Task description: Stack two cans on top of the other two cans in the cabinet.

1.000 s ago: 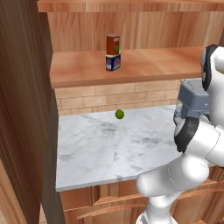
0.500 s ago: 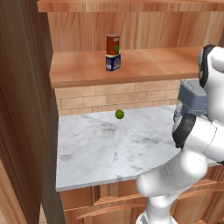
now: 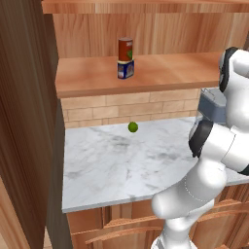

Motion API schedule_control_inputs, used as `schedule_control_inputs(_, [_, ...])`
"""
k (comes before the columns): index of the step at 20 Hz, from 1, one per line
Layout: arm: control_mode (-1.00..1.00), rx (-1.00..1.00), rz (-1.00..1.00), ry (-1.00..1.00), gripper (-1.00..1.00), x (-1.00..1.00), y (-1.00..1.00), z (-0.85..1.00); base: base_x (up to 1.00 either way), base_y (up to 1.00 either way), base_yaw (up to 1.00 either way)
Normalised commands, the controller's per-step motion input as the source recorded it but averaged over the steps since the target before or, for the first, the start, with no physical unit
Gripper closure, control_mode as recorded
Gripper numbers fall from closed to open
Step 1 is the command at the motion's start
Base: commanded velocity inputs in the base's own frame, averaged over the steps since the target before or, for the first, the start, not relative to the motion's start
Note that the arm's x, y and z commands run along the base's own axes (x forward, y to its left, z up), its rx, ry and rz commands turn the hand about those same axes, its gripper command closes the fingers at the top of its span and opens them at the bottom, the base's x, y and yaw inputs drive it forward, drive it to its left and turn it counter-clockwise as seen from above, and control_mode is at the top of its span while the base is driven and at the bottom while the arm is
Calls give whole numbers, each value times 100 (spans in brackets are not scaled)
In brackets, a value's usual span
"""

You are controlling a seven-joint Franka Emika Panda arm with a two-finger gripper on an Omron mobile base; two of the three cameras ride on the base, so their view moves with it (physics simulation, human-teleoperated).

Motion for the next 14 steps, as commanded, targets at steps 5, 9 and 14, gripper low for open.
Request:
schedule_control_inputs(5, [-100,0,0,0,100,-1,-13,0,0,0,0])
schedule_control_inputs(9, [-100,1,0,0,100,-10,-9,-2,0,0,0])
schedule_control_inputs(14, [-100,4,0,0,100,-11,-5,-6,0,0,0])
